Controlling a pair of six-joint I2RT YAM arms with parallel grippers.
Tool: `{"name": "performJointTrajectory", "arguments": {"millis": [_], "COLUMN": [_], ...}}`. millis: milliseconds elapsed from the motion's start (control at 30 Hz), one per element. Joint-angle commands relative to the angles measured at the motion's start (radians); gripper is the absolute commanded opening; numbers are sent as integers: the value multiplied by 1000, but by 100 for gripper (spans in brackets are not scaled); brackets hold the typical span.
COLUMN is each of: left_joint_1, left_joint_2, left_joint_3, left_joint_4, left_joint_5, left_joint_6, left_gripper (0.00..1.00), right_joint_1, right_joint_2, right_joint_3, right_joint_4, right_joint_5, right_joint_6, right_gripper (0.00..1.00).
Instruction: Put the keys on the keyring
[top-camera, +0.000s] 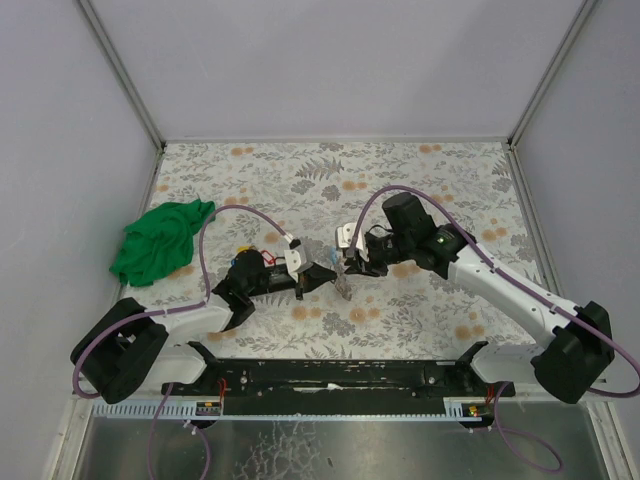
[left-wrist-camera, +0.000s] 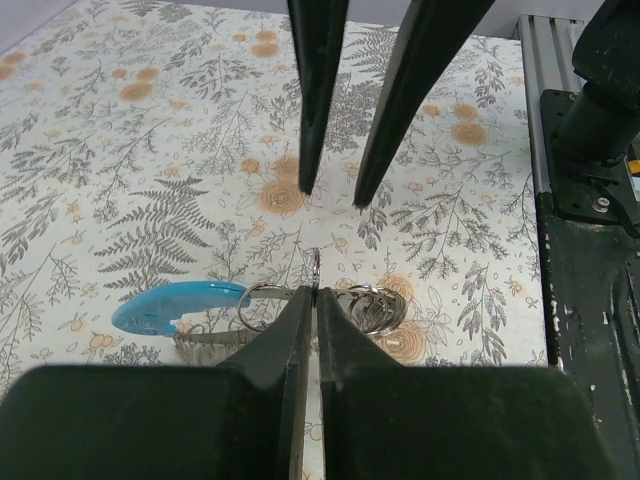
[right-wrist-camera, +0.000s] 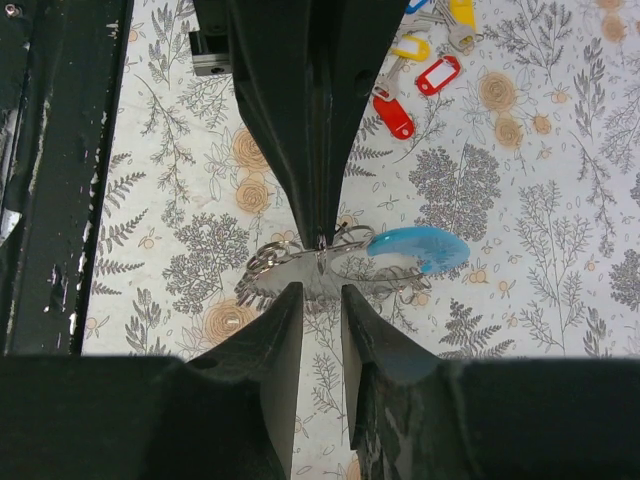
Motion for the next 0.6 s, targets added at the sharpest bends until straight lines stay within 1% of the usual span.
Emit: {"name": "performJointTrajectory", "arguments": {"millis": [0, 267, 567], "left_joint_1": [8, 7, 8], "left_joint_2": [-3, -9, -9], "left_joint_3": [-27, -48, -52], "left_joint_4": [144, 203, 214], "left_joint_5": [-22, -22, -11], "left_joint_6": [-32, -50, -51], "left_gripper": [0, 0, 0], "right_joint_1": [-9, -14, -15], "right_joint_2": [-51, -8, 44], "right_joint_3": [-46, -70, -62], "right_joint_4": [72, 121, 130], "right_joint_5": [17, -51, -123], "right_joint_6": [-37, -43, -44], "right_gripper": [29, 28, 26]}}
